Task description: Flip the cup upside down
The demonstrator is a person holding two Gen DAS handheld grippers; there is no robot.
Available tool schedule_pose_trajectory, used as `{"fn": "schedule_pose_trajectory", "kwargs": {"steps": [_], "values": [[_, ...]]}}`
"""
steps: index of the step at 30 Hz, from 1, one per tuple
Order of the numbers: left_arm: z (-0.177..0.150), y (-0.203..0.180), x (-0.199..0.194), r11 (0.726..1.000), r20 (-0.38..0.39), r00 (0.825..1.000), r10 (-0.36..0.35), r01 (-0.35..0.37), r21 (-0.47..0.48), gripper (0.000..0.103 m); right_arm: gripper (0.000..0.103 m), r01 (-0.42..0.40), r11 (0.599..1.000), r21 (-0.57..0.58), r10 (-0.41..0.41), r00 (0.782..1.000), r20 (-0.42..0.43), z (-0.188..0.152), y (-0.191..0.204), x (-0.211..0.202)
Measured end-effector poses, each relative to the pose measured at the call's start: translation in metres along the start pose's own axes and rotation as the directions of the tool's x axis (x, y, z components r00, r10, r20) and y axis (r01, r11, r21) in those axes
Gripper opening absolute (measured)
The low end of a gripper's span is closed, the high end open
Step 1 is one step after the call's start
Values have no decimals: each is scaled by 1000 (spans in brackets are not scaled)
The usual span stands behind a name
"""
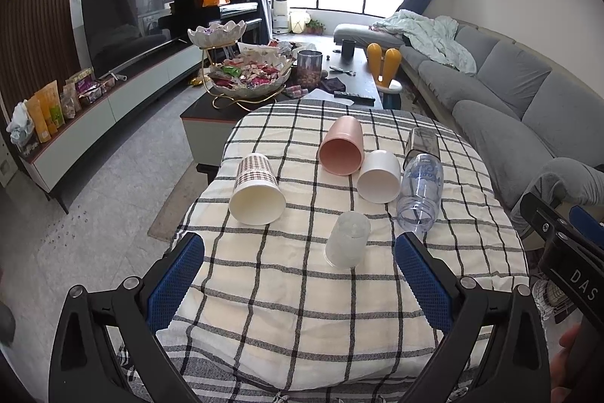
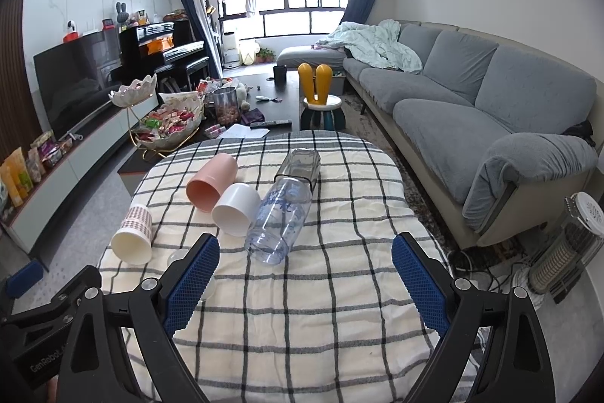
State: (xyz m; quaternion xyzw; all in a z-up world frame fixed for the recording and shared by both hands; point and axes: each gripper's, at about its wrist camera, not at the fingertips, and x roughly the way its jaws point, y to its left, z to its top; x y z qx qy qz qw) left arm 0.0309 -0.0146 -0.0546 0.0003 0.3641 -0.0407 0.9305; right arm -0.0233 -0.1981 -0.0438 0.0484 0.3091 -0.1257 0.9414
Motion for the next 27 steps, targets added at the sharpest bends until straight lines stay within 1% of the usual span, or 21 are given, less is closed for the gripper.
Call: {"fn": "schedule_pose_trajectory", "kwargs": {"steps": [18, 27], "values": [[0, 1, 0, 1000, 1, 1000, 0, 0, 1, 103, 93, 0, 1000, 1, 0, 1000, 0, 1, 0, 0], [2, 3, 0, 1000, 16, 1000, 13, -13, 9, 103, 93, -1, 1000, 0, 1, 1000, -1, 1, 0, 0]]}}
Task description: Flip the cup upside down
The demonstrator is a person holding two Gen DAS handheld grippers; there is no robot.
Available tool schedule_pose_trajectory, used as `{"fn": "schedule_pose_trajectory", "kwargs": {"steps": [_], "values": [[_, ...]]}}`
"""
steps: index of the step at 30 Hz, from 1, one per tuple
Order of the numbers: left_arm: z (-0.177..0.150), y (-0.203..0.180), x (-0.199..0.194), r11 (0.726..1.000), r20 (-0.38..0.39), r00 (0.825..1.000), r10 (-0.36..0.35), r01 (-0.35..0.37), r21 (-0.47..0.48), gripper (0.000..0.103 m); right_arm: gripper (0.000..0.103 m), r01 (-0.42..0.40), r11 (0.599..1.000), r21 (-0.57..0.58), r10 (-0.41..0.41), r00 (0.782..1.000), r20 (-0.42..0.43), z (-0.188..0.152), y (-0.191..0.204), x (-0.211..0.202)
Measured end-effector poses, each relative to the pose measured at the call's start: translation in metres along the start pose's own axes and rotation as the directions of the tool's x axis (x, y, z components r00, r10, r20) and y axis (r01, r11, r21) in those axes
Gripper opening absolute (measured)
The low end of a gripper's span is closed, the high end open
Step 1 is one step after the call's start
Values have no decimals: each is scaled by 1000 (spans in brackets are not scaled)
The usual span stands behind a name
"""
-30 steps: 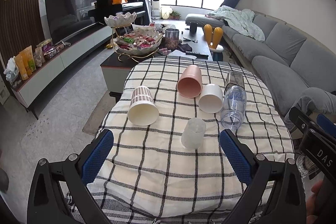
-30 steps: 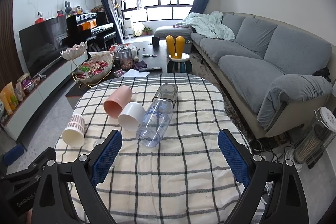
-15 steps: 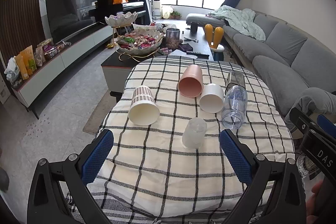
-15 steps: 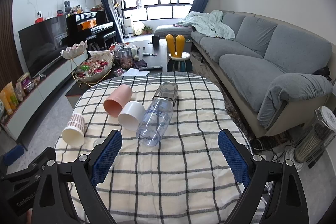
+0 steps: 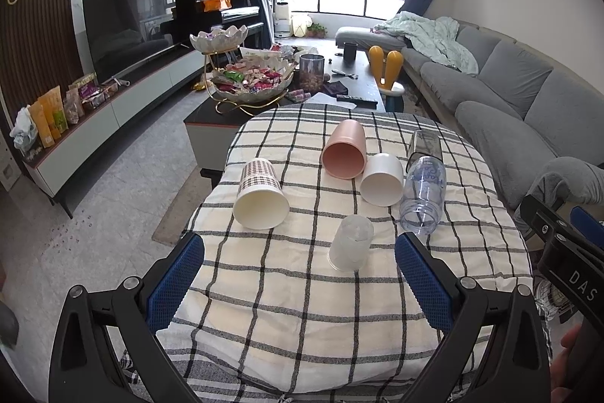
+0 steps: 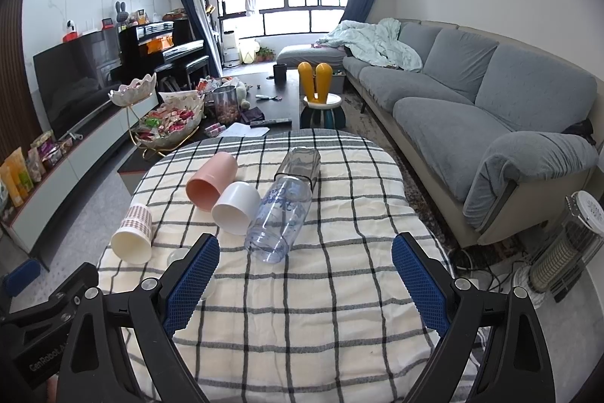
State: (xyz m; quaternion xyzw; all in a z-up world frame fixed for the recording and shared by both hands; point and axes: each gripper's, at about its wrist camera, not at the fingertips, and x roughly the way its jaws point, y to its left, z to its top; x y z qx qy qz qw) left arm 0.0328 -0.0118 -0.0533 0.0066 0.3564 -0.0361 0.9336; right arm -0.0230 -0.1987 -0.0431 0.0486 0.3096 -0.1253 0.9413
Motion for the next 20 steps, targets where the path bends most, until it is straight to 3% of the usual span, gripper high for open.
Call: {"fn": "schedule_pose_trajectory", "kwargs": {"steps": [14, 20], "values": [[2, -2, 2, 1000, 7, 1000, 9, -9, 4, 103, 93, 1, 1000, 3, -1, 1000, -5, 0, -1, 0], [1, -1, 6, 1000, -25, 1000, 2, -2, 1, 103, 93, 0, 1000, 4, 0, 1000, -7, -2, -2, 1]]}}
